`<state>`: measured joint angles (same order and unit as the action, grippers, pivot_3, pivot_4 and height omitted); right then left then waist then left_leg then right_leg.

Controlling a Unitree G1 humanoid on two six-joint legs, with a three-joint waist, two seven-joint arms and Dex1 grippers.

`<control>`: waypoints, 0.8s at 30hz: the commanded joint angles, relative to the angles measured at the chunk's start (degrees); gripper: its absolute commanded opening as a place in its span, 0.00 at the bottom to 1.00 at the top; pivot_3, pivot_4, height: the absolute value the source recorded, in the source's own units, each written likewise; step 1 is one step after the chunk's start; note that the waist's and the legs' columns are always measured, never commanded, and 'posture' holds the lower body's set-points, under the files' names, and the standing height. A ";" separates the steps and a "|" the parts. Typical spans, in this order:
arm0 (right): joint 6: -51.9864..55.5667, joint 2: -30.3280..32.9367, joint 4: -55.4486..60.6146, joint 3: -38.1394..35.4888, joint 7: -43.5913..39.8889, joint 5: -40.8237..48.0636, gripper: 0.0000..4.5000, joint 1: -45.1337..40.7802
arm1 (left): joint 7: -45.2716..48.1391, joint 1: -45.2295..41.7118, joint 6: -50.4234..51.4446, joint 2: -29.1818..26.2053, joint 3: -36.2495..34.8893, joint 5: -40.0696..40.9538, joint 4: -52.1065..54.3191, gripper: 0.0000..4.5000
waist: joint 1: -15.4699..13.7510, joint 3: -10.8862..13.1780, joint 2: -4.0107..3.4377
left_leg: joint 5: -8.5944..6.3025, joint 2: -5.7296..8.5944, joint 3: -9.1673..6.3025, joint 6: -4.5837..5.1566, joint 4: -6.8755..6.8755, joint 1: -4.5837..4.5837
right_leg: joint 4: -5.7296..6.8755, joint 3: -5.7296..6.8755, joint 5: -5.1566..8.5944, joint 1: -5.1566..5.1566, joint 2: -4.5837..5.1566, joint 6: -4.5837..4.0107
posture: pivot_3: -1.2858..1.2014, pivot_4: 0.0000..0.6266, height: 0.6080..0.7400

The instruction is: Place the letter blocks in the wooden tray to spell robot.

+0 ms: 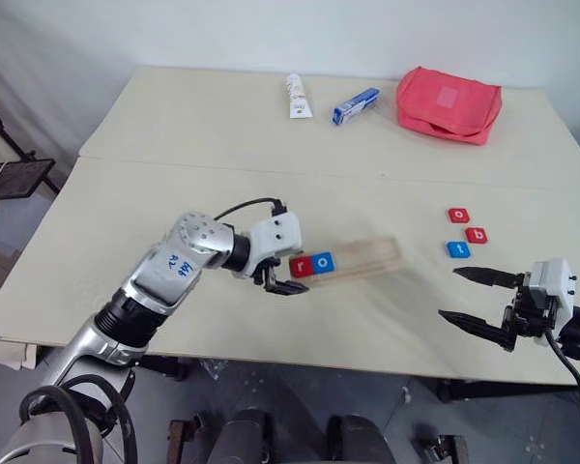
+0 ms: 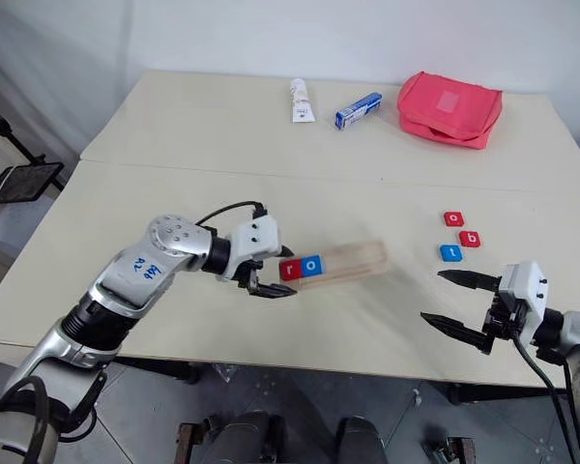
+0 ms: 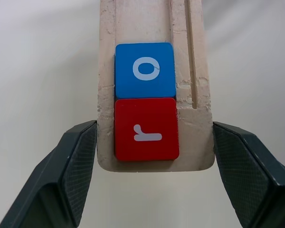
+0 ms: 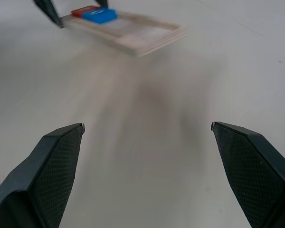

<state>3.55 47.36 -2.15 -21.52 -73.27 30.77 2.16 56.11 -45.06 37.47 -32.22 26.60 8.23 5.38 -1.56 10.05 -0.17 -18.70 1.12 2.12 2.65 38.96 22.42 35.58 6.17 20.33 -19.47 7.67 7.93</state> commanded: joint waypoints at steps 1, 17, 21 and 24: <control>-0.49 -0.52 3.30 -3.48 1.76 1.21 1.00 2.26 | 0.42 -2.19 -1.37 1.57 1.42 -2.20 -0.98 0.75 | -0.01 0.00 0.00 | 0.00 0.00 0.00 0.00 0.01 0.00 | 0.00 0.00 0.00 0.01 0.00 0.00 | 0.52 0.24 1.00; -0.12 -1.48 7.83 -6.86 5.32 1.96 1.00 8.37 | 3.18 -2.37 -0.42 5.32 4.90 -5.62 -1.87 0.75 | -0.01 0.01 0.01 | 0.00 0.01 0.00 0.01 0.02 0.00 | -0.02 -0.02 0.00 0.02 0.01 0.00 | 0.52 0.24 1.00; 0.03 -1.28 8.00 -6.84 5.81 2.00 1.00 8.42 | 3.05 -1.94 -0.90 5.85 4.97 -6.16 -1.70 0.98 | -0.02 0.01 0.01 | -0.01 0.01 0.00 0.02 0.02 0.00 | -0.02 -0.02 0.00 0.02 0.01 0.00 | 0.52 0.24 1.00; 0.16 -1.06 7.91 -6.78 5.95 1.94 1.00 8.13 | 3.01 -1.80 -1.12 6.09 4.82 -6.52 -1.94 0.99 | -0.03 0.01 0.01 | -0.01 0.02 0.00 0.03 0.02 0.00 | -0.02 -0.03 0.00 0.03 0.02 0.00 | 0.52 0.24 1.00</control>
<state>3.86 46.19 4.33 -26.33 -67.51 31.61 10.35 59.20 -46.92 37.34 -26.46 31.85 2.03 1.57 -1.59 10.06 -0.16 -18.71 1.13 2.12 2.68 38.98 22.42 35.56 6.14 20.33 -19.44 7.69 7.93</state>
